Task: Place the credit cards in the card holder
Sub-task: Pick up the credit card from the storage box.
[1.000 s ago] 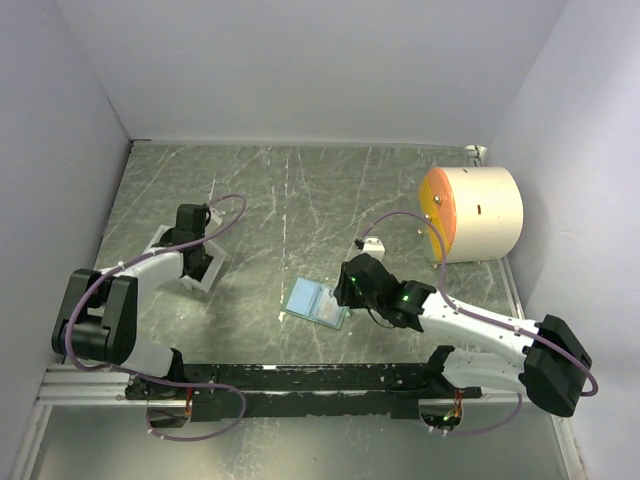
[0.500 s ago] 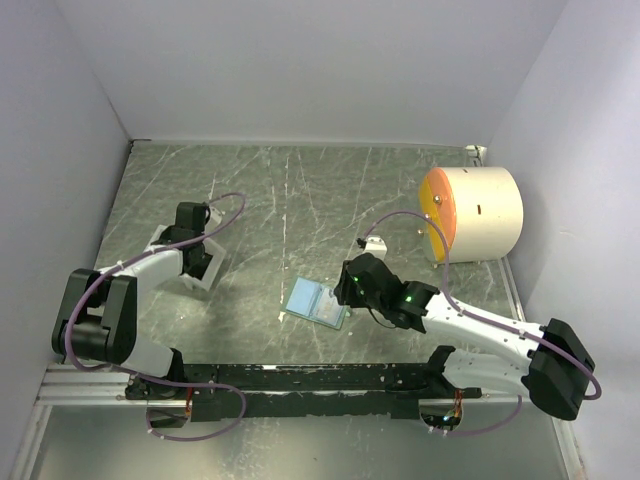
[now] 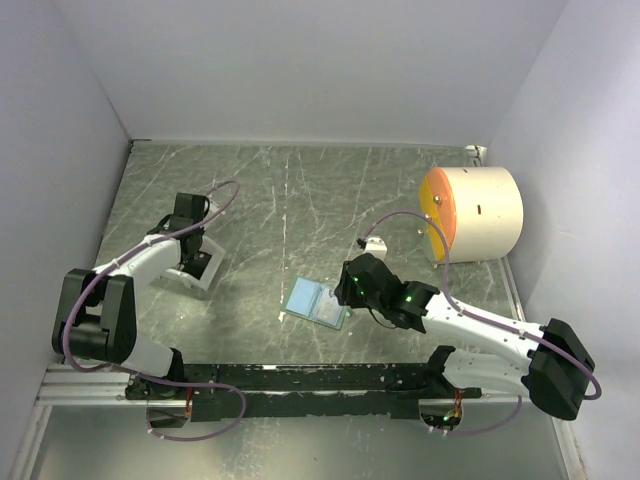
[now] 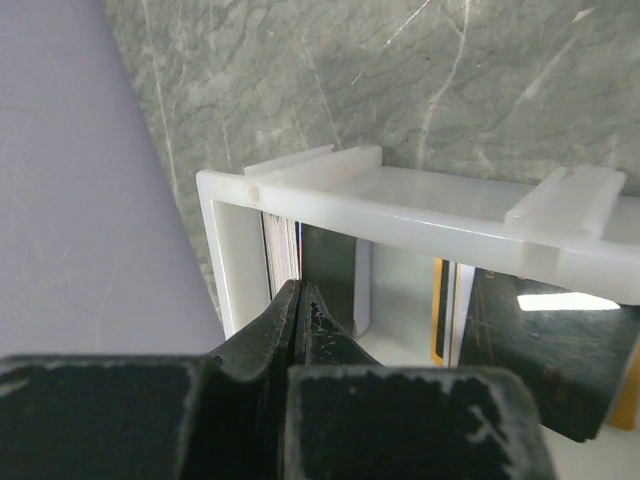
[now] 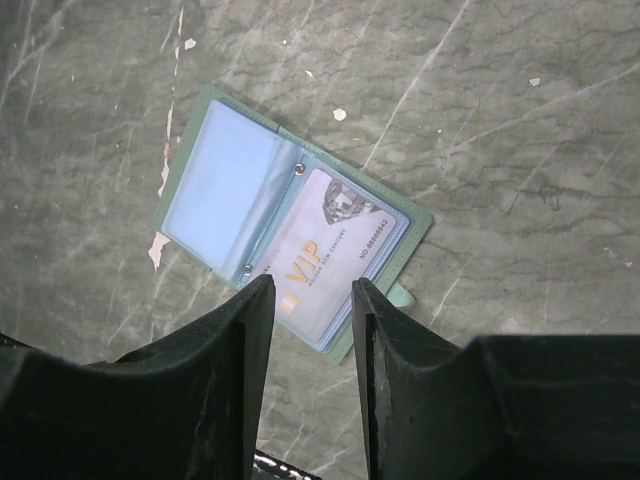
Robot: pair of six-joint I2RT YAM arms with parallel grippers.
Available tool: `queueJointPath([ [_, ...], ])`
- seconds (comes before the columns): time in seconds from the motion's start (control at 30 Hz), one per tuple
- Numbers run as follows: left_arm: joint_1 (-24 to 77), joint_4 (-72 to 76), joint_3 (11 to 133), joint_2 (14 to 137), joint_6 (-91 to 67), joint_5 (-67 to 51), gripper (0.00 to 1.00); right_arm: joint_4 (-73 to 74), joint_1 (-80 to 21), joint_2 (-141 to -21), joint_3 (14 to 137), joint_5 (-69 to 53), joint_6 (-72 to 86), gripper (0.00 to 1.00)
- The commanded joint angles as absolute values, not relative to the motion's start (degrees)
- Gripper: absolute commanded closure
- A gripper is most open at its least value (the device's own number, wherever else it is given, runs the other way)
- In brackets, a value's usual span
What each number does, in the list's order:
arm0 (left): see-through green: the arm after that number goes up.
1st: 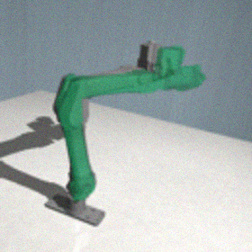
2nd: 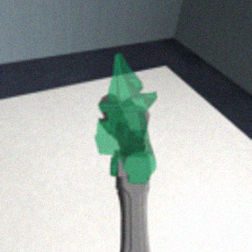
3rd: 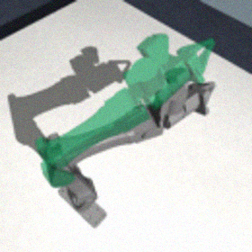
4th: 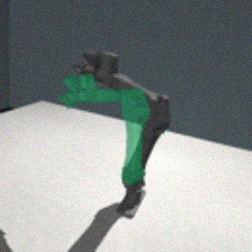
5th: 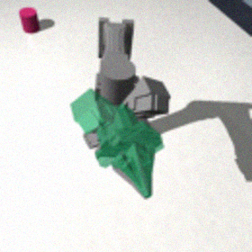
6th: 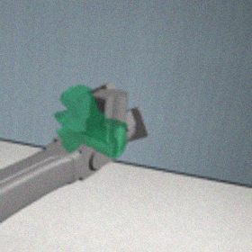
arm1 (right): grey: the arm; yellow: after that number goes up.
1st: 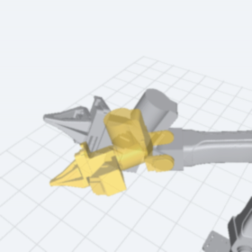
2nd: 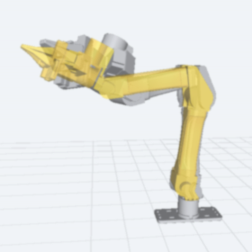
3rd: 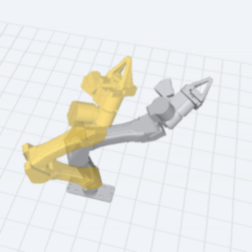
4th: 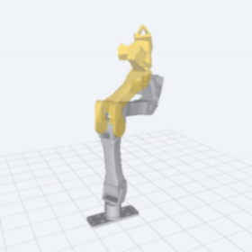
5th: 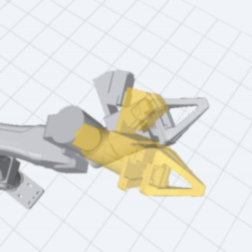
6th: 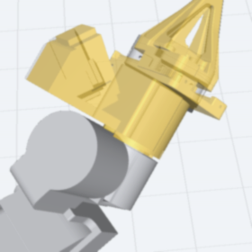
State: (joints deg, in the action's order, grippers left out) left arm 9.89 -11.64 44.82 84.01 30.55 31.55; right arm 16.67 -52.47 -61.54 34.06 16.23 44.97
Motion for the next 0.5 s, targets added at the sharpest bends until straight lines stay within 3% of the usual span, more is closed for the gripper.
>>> queueJointPath([
  [0.0, 9.4, -20.9, 49.6, 83.5, 23.1, 27.7, 0.93, 16.5, -52.2, -61.6, 34.0, 16.9, 45.1, 0.62],
  [0.2, 9.4, -30.7, 53.6, 85.2, 16.9, 25.7, 0.93, 16.7, -52.2, -61.4, 34.4, 16.8, 45.1, 0.62],
  [0.47, 9.4, -30.7, 53.8, 75.6, 12.1, 20.3, 0.93, 16.7, -52.2, -61.6, 34.8, 15.9, 45.7, 0.62],
])
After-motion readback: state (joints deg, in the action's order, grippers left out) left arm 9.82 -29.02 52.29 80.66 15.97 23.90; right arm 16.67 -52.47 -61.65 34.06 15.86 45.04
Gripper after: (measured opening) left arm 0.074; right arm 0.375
